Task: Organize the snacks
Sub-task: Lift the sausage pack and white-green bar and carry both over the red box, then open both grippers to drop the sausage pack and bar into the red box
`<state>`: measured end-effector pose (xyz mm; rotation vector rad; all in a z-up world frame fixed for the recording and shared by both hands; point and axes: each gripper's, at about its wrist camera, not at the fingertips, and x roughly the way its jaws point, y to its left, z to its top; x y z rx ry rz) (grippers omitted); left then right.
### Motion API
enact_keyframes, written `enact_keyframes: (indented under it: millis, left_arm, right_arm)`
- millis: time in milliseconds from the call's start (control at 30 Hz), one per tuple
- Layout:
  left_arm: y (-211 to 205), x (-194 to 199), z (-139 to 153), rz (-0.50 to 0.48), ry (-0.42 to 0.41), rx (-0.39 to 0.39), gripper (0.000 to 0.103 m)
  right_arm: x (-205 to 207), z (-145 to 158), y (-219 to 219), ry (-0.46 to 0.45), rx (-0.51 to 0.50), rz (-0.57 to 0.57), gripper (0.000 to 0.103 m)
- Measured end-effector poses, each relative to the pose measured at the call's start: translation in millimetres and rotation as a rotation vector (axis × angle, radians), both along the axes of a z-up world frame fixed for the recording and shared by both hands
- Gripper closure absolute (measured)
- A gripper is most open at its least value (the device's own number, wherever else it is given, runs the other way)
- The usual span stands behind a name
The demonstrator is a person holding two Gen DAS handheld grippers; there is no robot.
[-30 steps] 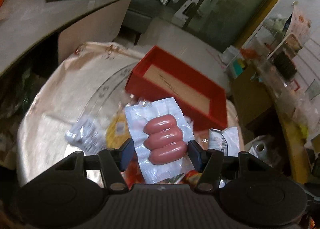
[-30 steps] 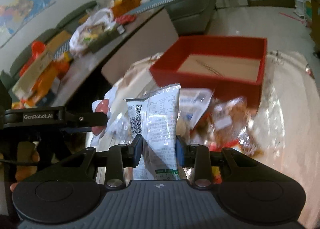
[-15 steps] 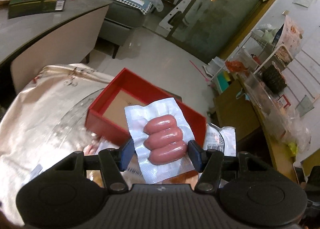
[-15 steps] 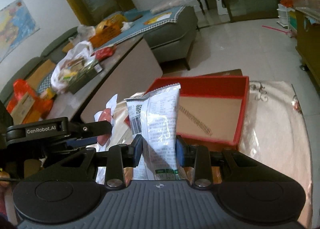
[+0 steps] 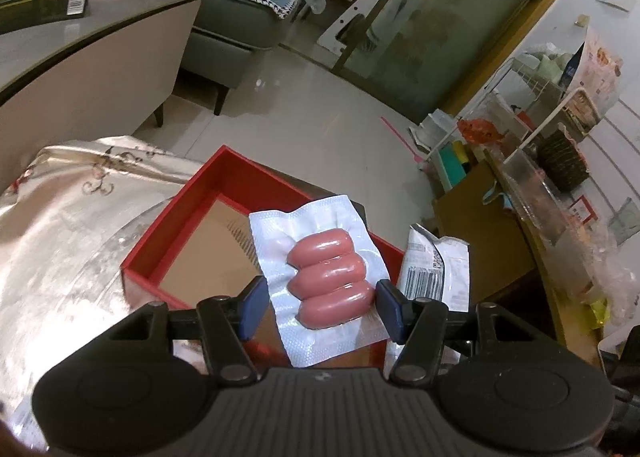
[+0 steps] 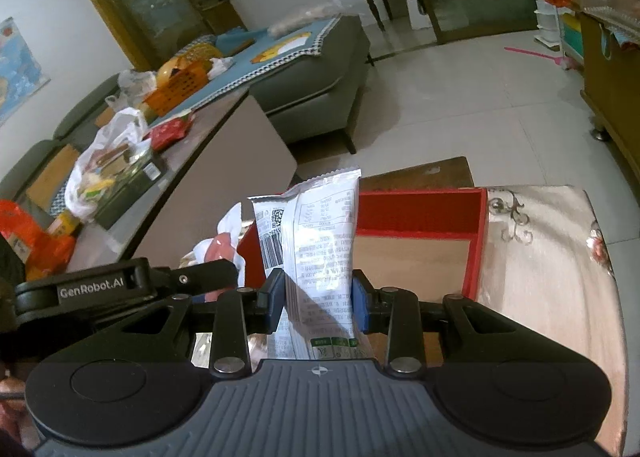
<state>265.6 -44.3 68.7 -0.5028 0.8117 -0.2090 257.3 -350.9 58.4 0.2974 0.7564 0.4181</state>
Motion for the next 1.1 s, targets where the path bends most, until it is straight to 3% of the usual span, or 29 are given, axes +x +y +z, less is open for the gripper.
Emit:
enact_keyframes:
  millis: [533,1100]
  left_arm:
    - [-15.5,36.3,-34.2,0.017,0.052,0.092,0.052]
    - [-15.9,47.9,-55.5,0.016,0.107,0.131,0.051]
  right_arm:
    - [47.2,-33.8,11.0,0.073,-0.039,-0.022,0.06]
    - [60.0,-56.5,18.5,0.127,-0.077,-0.034,0.059]
